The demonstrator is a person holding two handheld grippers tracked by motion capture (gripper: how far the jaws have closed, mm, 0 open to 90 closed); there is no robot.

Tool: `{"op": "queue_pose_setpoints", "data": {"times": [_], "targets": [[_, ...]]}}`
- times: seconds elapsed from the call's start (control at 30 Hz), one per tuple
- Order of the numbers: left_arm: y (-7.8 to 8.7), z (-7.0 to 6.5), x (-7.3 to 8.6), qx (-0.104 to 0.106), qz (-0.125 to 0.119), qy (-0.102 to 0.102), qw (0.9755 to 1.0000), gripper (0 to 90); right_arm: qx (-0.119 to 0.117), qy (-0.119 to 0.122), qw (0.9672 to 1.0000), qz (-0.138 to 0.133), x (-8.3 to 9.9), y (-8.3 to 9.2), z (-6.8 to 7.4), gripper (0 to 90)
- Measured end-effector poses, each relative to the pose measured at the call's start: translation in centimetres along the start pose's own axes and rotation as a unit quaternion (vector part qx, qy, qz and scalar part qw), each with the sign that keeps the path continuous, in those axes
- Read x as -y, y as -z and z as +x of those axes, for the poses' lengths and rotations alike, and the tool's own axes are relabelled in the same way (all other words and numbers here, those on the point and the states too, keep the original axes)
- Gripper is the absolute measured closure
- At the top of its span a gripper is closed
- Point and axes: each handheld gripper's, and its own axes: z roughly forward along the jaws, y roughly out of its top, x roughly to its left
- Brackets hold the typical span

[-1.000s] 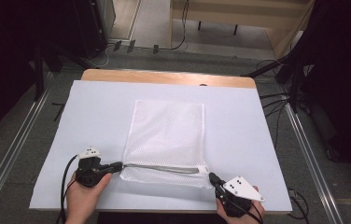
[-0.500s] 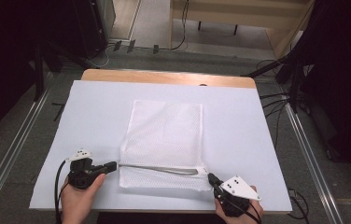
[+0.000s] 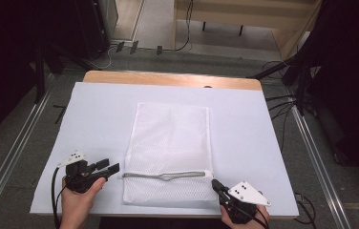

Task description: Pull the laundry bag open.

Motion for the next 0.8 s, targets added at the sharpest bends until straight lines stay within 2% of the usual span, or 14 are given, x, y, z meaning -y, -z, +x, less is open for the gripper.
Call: {"op": "queue_pose_setpoints", "data": {"times": [0.07, 0.1, 0.17, 0.23, 0.27, 0.37, 0.47, 0.6, 0.7, 0.8], "targets": [[-0.1, -0.1, 0.0, -0.007, -0.001, -0.005, 1.0000, 34.5, -0.010, -0.008, 0.9999, 0.004, 0.1, -0.1, 0.0, 90.0], [-0.1, -0.1, 0.0, -0.013, -0.004, -0.007, 0.9999, 31.4, -0.010, -0.009, 0.9999, 0.003, 0.3, -0.2, 0.0, 85.8], [-0.1, -0.1, -0.1, -0.019, -0.010, -0.004, 0.9998, 26.7, -0.011, -0.011, 0.9999, 0.001, 0.4, -0.4, 0.1, 64.1], [-0.1, -0.1, -0.1, -0.021, -0.011, -0.004, 0.9997, 23.0, -0.007, -0.012, 0.9999, -0.001, 0.4, -0.5, -0.1, 55.8], [0.0, 0.0, -0.1, -0.023, -0.010, -0.007, 0.9997, 21.4, -0.002, -0.010, 0.9999, -0.003, 0.4, -0.5, -0.3, 53.7], [0.1, 0.1, -0.2, -0.030, -0.011, -0.014, 0.9994, 16.3, 0.005, -0.031, 0.9995, -0.011, 0.3, -0.4, -1.3, 46.8], [0.7, 0.1, -0.3, -0.038, -0.017, -0.046, 0.9981, 13.4, 0.011, -0.039, 0.9989, -0.023, 0.3, -0.3, -2.6, 42.3], [1.6, 0.3, -0.3, -0.055, -0.036, -0.075, 0.9950, 12.4, 0.005, -0.044, 0.9985, -0.032, 0.1, 0.0, -4.3, 33.5], [2.3, 0.7, -0.3, -0.044, -0.051, -0.081, 0.9944, 9.5, 0.013, -0.050, 0.9981, -0.034, 0.1, 0.2, -5.5, 29.5], [2.5, 1.0, -0.3, -0.055, -0.053, -0.086, 0.9934, 7.9, 0.017, -0.061, 0.9975, -0.034, 0.1, 0.4, -6.6, 25.2]]}}
